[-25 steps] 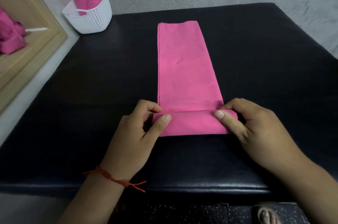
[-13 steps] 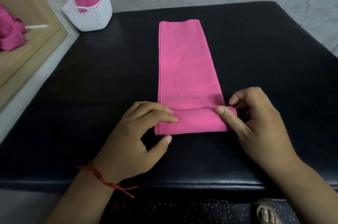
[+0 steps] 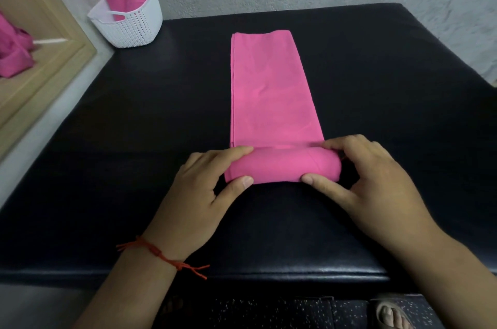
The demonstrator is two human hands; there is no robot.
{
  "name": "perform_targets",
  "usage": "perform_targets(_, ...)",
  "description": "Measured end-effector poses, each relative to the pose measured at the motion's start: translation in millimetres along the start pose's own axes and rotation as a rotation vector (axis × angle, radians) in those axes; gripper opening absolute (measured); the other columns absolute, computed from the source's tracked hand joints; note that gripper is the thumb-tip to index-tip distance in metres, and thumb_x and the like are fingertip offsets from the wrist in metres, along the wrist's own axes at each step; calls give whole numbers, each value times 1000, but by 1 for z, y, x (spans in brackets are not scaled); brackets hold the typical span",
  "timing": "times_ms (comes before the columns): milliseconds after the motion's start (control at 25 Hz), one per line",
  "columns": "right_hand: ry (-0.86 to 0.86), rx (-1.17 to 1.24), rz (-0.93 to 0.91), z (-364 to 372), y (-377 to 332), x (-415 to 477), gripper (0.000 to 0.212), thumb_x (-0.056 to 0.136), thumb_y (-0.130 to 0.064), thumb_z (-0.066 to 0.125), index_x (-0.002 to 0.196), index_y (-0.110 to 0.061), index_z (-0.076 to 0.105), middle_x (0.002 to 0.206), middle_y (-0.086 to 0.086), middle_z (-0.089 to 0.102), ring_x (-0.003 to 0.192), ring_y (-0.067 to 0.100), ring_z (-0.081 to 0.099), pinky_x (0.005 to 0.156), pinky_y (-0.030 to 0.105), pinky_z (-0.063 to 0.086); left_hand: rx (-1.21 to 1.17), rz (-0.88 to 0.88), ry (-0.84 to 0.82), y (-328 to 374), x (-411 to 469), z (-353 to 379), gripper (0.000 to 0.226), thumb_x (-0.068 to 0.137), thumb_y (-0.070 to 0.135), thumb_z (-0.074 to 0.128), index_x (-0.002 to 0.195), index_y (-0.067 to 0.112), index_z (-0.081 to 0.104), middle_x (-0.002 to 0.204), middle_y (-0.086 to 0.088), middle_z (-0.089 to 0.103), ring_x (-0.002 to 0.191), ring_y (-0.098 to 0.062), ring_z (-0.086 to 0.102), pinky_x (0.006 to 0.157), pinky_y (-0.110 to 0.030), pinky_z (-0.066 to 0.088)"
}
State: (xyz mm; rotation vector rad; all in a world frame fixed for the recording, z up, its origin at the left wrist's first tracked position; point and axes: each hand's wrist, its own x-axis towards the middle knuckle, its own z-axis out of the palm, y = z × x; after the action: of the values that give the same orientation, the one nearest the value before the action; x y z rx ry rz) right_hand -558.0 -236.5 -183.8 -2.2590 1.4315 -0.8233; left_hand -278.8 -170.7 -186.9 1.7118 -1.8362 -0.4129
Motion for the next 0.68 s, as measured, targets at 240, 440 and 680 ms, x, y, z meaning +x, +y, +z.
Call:
perform_targets(240,-10,-17,-34,2,4,-2,50,93,-82,46,107,-37,63,92,-23,60,85,3,54,76,35,45,-92,-145,17,-2,-2,-3,46,93,76,48,127,47,56,108,13,63,107,-9,60,90,-39,53)
perform_targets(440,9,-3,-13,3,3,1,47,97,-77,42,90,-35,62,81,-15,60,81,5,54,73,32,43,5,-62,117,7,3,4,38,100,65,43,110,37,66,103,17,58,103,-9,54,91,-29,46)
perform_targets(680,48,68,49,6,-1,6,47,107,-64,45,73,-33,55,76,-10,52,74,8,56,64,30,38,29,237,95,6,-5,-10,33,89,16,81,119,23,70,130,13,59,129,-16,55,111,-29,42)
